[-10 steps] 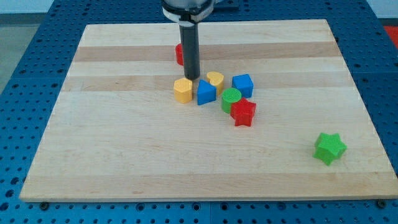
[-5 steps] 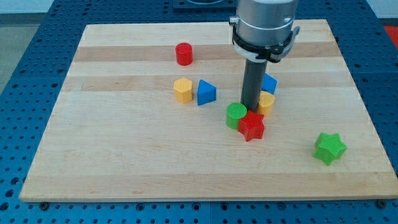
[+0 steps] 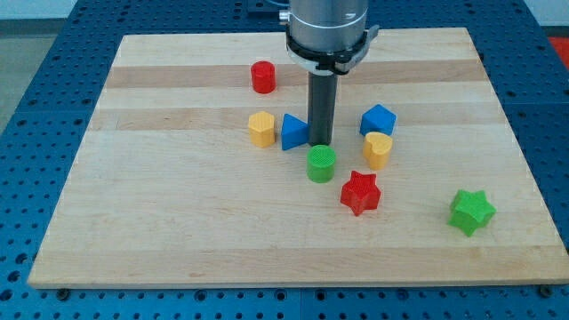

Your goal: Move green circle into red star

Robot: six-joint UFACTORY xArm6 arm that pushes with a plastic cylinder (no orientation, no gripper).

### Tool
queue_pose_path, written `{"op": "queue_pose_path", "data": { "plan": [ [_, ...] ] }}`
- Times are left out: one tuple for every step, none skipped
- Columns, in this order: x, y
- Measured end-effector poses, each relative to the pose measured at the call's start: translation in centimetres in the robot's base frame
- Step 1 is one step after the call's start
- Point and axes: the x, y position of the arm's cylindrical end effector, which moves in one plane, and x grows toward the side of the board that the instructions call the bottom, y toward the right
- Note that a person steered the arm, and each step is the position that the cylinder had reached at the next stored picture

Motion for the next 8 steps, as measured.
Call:
{"op": "queue_pose_path", "data": {
  "plan": [
    [0.0, -0.1],
    [1.8, -1.2],
    [2.2, -1.2],
    [3.3, -2.3],
    [3.3, -2.3],
    [3.4, -1.9],
    [6.0, 1.1],
    [5.8, 1.3]
  ]
}}
